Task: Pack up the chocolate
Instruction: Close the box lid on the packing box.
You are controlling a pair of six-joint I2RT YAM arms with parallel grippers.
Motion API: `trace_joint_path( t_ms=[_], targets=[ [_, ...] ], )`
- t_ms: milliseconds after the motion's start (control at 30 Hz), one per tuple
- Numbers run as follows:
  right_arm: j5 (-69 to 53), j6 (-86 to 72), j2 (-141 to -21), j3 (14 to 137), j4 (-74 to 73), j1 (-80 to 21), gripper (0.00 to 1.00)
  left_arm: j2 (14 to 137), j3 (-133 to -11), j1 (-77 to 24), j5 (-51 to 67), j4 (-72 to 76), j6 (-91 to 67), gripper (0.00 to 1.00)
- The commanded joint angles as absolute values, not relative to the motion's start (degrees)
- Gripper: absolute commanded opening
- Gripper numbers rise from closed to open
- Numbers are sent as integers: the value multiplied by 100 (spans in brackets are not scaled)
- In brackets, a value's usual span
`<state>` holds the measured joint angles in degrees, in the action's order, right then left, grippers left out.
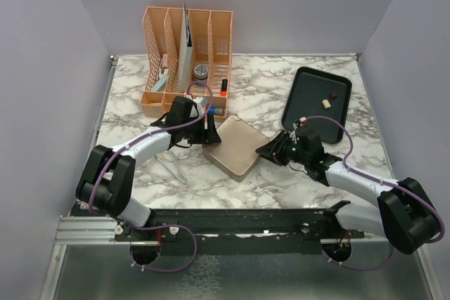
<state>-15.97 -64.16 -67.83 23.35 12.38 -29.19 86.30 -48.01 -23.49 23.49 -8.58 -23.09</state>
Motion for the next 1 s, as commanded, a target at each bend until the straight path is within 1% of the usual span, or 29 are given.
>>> trace_joint_path(
  t_ms=[0,133,300,500,600,833,967],
  targets=[
    [-1620,-6452,-6844,2396,1433,-2961,36,8353,-4841,-2443,2417,-861,-2360,64],
    [-1637,-6477,-6936,2249,1526,-2957,34,8334,-4852,-2443,1947,-1159,-2341,60],
    [-1580,-6416,-7011,2158,1483,-2961,32,8323,-4800,-2443,1541,-1360,-2465,51],
    [-1385,-6284,-7039,2041,1271,-2956,30,8362,-4765,-2443,929,-1791,-2431,49],
    [-1436,-6295,-7067,1964,1403,-2961,29,8266,-4760,-2443,777,-1776,-2516,44],
    [-1568,-6398,-6875,2013,1698,-2954,28,8475,-5190,-2443,826,-2075,-2270,46],
    [-1570,-6375,-6836,2140,1612,-2956,28,8552,-5220,-2443,794,-2098,-2298,41]
  ],
)
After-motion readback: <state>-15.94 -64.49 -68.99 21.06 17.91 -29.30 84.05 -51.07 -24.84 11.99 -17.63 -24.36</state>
